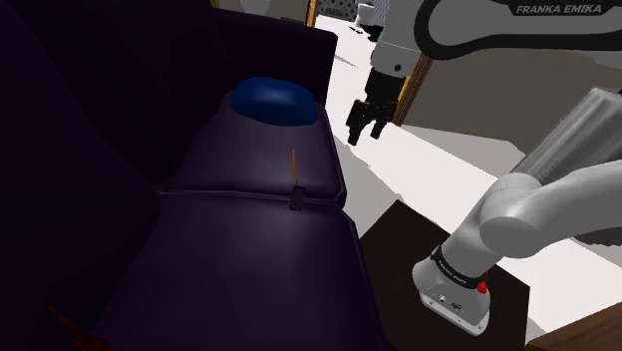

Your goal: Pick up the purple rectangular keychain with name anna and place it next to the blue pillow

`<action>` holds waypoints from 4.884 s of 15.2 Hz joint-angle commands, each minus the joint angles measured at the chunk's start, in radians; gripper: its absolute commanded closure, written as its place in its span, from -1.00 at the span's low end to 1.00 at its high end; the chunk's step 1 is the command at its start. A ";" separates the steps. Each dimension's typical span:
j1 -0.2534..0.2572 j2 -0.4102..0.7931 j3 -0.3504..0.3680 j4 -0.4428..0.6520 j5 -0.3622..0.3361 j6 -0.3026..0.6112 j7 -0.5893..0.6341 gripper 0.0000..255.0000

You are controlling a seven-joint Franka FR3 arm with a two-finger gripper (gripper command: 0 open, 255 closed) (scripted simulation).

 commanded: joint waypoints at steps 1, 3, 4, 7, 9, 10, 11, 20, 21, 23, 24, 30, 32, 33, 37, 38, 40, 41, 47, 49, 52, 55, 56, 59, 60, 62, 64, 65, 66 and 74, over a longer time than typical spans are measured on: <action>0.007 0.034 0.041 -0.021 0.010 0.063 0.044 -1.00; 0.012 0.088 0.082 -0.021 0.014 0.123 0.090 -1.00; 0.013 0.118 0.102 -0.019 0.014 0.153 0.114 -1.00; 0.012 0.214 0.163 -0.002 0.002 0.239 0.188 -1.00; 0.010 0.286 0.202 0.017 -0.017 0.293 0.243 -1.00; 0.008 0.323 0.221 0.028 -0.030 0.319 0.272 -1.00; 0.005 0.362 0.239 0.041 -0.046 0.344 0.302 -1.00; 0.000 0.500 0.282 0.034 -0.112 0.481 0.391 -1.00; -0.001 0.515 0.284 0.025 -0.119 0.504 0.397 -1.00; -0.001 0.515 0.284 0.025 -0.119 0.504 0.397 -1.00; -0.001 0.515 0.284 0.025 -0.119 0.504 0.397 -1.00; -0.001 0.515 0.284 0.025 -0.119 0.504 0.397 1.00; -0.001 0.515 0.284 0.025 -0.119 0.504 0.397 1.00; -0.001 0.515 0.284 0.025 -0.119 0.504 0.397 1.00; -0.001 0.514 0.284 0.025 -0.119 0.503 0.396 1.00; -0.001 0.515 0.284 0.025 -0.119 0.503 0.397 1.00; 0.000 0.505 0.283 0.030 -0.114 0.489 0.393 1.00; 0.000 0.496 0.282 0.036 -0.110 0.475 0.390 1.00; 0.003 0.445 0.273 0.075 -0.089 0.388 0.373 1.00; 0.003 0.430 0.270 0.090 -0.084 0.360 0.369 1.00; 0.004 0.410 0.265 0.114 -0.078 0.317 0.363 1.00; 0.004 0.392 0.260 0.139 -0.073 0.275 0.358 1.00; 0.004 0.386 0.259 0.148 -0.072 0.261 0.357 1.00; 0.004 0.371 0.254 0.176 -0.069 0.219 0.354 1.00; 0.004 0.367 0.252 0.185 -0.068 0.205 0.353 1.00; 0.004 0.359 0.249 0.205 -0.067 0.177 0.351 1.00; 0.003 0.352 0.246 0.226 -0.066 0.150 0.349 1.00; 0.003 0.349 0.245 0.237 -0.065 0.136 0.349 1.00; 0.003 0.346 0.244 0.248 -0.065 0.122 0.348 1.00; 0.000 0.331 0.234 0.342 -0.066 0.014 0.346 1.00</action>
